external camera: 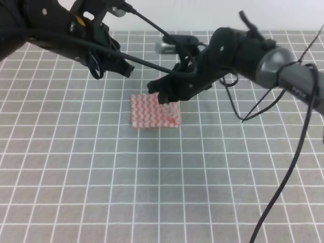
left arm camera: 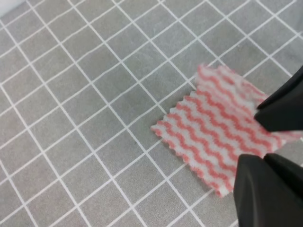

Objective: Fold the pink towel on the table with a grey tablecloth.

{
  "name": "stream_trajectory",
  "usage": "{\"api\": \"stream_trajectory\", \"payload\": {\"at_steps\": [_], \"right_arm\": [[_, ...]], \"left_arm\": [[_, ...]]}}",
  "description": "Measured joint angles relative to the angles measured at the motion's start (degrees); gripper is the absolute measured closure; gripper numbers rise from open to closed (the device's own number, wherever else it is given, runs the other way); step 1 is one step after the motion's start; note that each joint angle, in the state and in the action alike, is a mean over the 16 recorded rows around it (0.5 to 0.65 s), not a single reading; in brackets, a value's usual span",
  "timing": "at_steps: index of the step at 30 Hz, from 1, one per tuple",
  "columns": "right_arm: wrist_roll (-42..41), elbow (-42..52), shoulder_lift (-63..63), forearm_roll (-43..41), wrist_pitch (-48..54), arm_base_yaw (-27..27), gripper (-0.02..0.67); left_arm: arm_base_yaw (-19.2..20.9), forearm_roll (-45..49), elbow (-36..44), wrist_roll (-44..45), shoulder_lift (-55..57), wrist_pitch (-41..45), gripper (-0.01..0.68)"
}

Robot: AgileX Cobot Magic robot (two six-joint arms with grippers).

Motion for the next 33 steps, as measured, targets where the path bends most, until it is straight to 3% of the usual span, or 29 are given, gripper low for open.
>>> {"api": "stream_trajectory", "payload": {"at_steps": [33], "right_arm": [[-1.82, -4.73, 8.24, 9.98, -4.44, 3.42, 0.661]], "left_arm": [[0.01, 1.26, -0.01, -0.39, -0.41, 2.76, 0.673]]}}
